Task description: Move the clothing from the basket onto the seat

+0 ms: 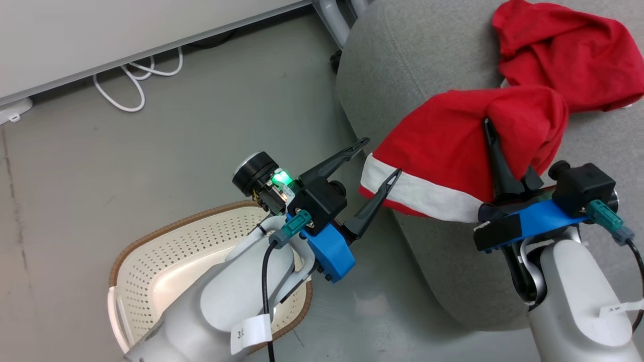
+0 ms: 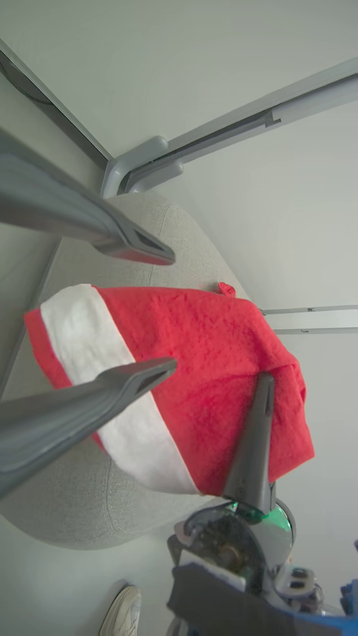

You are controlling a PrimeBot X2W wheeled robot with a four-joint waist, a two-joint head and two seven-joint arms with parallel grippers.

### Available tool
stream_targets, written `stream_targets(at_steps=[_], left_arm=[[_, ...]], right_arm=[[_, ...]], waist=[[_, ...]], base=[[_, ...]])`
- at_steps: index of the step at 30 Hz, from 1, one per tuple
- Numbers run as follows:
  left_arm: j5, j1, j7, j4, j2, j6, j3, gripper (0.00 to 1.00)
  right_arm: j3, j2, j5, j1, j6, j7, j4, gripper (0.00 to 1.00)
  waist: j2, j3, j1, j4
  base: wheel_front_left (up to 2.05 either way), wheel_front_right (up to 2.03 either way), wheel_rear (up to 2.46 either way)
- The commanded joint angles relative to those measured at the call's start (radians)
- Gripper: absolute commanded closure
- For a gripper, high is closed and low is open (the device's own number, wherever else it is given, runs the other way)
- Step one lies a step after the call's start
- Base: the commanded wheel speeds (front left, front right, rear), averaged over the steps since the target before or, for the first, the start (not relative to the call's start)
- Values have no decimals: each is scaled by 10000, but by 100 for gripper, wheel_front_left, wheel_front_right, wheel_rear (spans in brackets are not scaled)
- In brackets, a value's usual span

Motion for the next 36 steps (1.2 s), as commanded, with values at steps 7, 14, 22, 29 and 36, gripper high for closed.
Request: stream_targets(at_steps=[7,14,22,29,36], left_arm=[[-161,-216,-44,139,144,-21,-359,0],[-244,-265,-44,219,167,-21,-534,0],[-240,-408,-45,161,195,-21,-475,0],[-39,-528,-44,38,383,-19,-268,0],[325,-1011,-44,-141,807,-19,-165,0]], right_arm=[[-672,72,-120,461,1,-9,-319,100],[-904,154,-195,710,1,-9,-454,100],[-937,177,-248,350,1,-9,-576,100],[-903,-6,-337,-566,1,-9,-957,100],[-1390,-608,-492,-2529,1,-8,-1422,100]], waist=[[-1,283,-1,-583],[-1,379,-1,-806],[-1,476,-1,-751],[-1,859,-1,-763],[-1,2065,-1,-633]], base=[[0,0,0],[0,0,0],[0,0,0],[0,0,0],[0,0,0]])
